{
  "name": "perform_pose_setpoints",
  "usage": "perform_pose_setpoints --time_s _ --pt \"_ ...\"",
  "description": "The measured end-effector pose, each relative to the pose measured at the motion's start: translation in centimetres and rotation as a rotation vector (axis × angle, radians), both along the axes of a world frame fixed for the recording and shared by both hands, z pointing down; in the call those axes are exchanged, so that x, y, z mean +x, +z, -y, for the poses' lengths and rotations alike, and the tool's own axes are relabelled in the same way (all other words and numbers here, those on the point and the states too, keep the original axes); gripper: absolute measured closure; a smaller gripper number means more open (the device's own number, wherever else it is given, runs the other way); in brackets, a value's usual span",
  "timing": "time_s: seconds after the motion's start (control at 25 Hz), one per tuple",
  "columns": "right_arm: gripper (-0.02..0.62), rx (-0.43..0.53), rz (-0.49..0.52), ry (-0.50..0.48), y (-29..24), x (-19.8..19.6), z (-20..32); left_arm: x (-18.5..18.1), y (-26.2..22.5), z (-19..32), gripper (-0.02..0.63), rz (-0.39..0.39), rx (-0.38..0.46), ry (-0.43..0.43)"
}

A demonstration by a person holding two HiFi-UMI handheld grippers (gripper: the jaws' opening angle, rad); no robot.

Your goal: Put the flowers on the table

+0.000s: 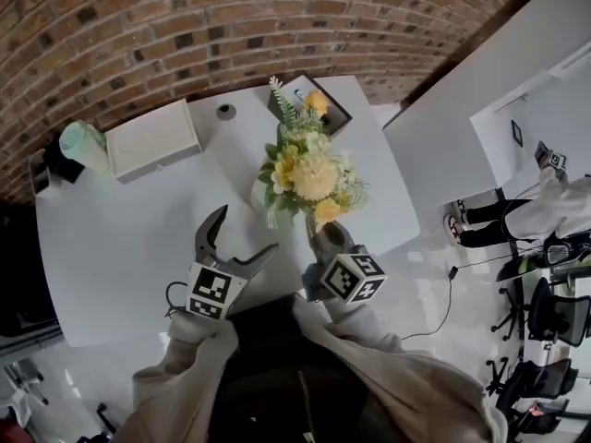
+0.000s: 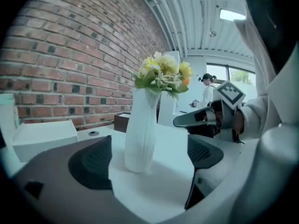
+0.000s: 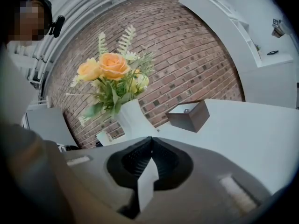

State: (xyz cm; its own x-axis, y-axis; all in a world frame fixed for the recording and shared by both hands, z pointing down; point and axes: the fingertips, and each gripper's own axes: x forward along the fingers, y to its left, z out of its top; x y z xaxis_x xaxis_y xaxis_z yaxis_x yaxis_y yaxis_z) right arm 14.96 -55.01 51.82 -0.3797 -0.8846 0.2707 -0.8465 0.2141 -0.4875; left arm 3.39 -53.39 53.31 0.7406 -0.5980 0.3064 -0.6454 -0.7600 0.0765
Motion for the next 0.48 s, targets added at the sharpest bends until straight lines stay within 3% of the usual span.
perform_pose_setpoints --time_s 0.28,0.4,0.48 --pt "0.595 0.026 0.006 -0.019 -1.3 -1.6 -1.8 -1.2 -2.6 -1.2 0.466 -0.073 -0.014 -0.111" --pt "0.595 0.034 0.002 -0.022 -1.8 -1.9 -2.6 -1.4 -3.1 -1.4 0.590 -0.094 -0.017 -0.132" --pt "0.595 0.039 -0.013 -0.027 -2.0 -1.9 -3.2 -1.3 -3.2 -1.7 0.603 -0.116 -0.028 -0.133"
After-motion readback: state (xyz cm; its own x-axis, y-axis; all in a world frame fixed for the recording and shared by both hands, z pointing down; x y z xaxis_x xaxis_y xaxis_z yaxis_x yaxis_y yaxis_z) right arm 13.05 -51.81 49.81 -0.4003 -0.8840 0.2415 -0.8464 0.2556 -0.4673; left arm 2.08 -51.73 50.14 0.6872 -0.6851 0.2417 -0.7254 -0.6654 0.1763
